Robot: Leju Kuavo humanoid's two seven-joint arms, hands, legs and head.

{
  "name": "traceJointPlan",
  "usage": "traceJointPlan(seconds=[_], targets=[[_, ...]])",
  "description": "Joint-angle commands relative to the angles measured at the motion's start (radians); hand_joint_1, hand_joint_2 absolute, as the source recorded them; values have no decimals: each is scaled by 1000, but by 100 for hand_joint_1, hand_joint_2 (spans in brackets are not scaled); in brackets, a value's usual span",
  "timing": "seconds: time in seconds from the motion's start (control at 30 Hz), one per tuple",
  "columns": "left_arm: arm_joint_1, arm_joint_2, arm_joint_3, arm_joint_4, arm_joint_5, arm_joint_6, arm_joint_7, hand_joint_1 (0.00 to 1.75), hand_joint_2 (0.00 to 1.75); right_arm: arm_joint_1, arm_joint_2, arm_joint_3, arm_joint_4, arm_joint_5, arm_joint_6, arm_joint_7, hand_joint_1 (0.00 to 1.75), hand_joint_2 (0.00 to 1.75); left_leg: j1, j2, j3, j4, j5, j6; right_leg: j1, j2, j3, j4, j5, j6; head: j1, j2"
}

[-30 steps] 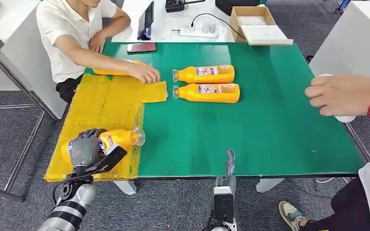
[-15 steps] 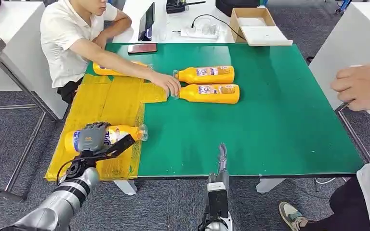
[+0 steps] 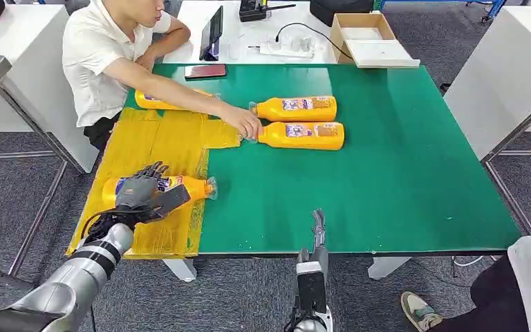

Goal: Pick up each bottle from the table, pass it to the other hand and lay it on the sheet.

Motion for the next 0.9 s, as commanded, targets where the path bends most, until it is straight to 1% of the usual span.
traceJointPlan(seconds=[0.03, 0.1, 0.27, 0.3, 0.33, 0.4, 0.5, 0.53, 0.57, 0.6, 0.63, 0.7, 0.77, 0.83, 0.87, 0.9], targets=[[214, 32, -92, -429, 213, -33, -86, 0, 175, -4, -1, -50, 58, 9, -7, -31, 0, 0, 0, 1, 1, -2, -1, -1, 0, 0, 1, -2, 0, -1, 0, 0], [289, 34, -97, -589, 307, 1, -130, 0, 175, 12, -1, -57, 41, 15, -6, -31, 0, 0, 0, 1, 1, -1, -1, -1, 0, -1, 0, -2, 0, -1, 0, 0], [391, 47, -90, -826, 485, -10, -162, 0, 175, 27, -2, -60, 30, 25, -21, -31, 0, 0, 1, 2, -4, 0, -2, -1, 1, -2, -5, 0, -2, -2, 0, 0], [397, 46, -88, -840, 497, -5, -166, 0, 175, 29, -3, -61, 28, 26, -25, -31, 0, 0, 1, 1, -6, 0, -2, -1, 1, -1, -7, 0, -1, -1, 0, 0], [397, 46, -88, -840, 497, -5, -166, 0, 175, 29, -3, -61, 28, 26, -25, -31, 0, 0, 1, 2, -6, 0, -3, -1, 1, -1, -7, 0, -2, -2, 0, 0], [436, 31, -75, -946, 583, 57, -209, 0, 175, 42, -12, -37, 9, 65, -75, -31, 0, 0, 1, 2, -7, 0, -3, -1, 2, -2, -8, 0, -2, -2, 0, 0], [436, 31, -75, -946, 583, 57, -209, 0, 175, 42, -12, -37, 9, 65, -75, -31, 0, 0, 1, 1, -11, 0, -1, -1, 1, -2, -12, 0, -1, -1, 0, 0], [436, 31, -75, -946, 583, 57, -209, 0, 175, 42, -12, -37, 9, 65, -75, -31, 0, 0, 1, 1, -9, 0, -2, -1, 2, -2, -10, 0, -2, -1, 0, 0], [450, 21, -70, -990, 576, 118, -247, 0, 175, 41, -11, -29, 10, 54, -70, -31, 0, 0, 1, 0, -10, 0, -1, -1, 1, -3, -11, 0, -1, -1, 0, 0], [456, 14, -67, -1002, 567, 157, -266, 0, 175, 41, -13, -22, 8, 62, -83, -31, 0, 175, 1, 1, -11, 0, -1, -1, 1, -2, -12, 0, -1, -1, 0, 0], [465, 5, -65, -1020, 570, 184, -280, 0, 175, 39, -13, -14, 9, 62, -86, -31, 0, 175, 1, 1, -10, 0, -2, -1, 1, -2, -11, 0, -2, -1, 0, 0], [475, -4, -64, -1042, 598, 191, -286, 0, 175, 38, -14, -9, 9, 56, -84, -31, 0, 175, 1, 1, -12, 0, -1, -1, 1, -2, -12, 0, -1, -1, 0, 0], [486, -11, -67, -1066, 637, 202, -295, 0, 175, 37, -23, 9, 4, 65, -94, -31, 0, 175, 1, 1, -10, 0, -2, -1, 1, -3, -11, 0, -2, -1, 0, 0], [503, -29, -74, -1098, 725, 208, -308, 0, 175, 14, -67, 69, 16, 120, -148, -31, 0, 175, 1, 0, -10, 0, -2, -1, 1, -3, -10, 0, -2, -1, 0, 0], [519, -47, -79, -1120, 772, 213, -315, 0, 175, -29, -101, 91, 97, 184, -168, -31, 0, 175, 1, 0, -11, 0, -1, -1, 1, -2, -11, -1, -1, -1, 0, 0], [529, -48, -92, -1133, 783, 216, -319, 0, 175, -45, -117, 83, 112, 216, -170, -13, 0, 175, 1, 1, -9, 0, -2, -1, 1, -2, -10, -1, -1, -1, 0, 0]])
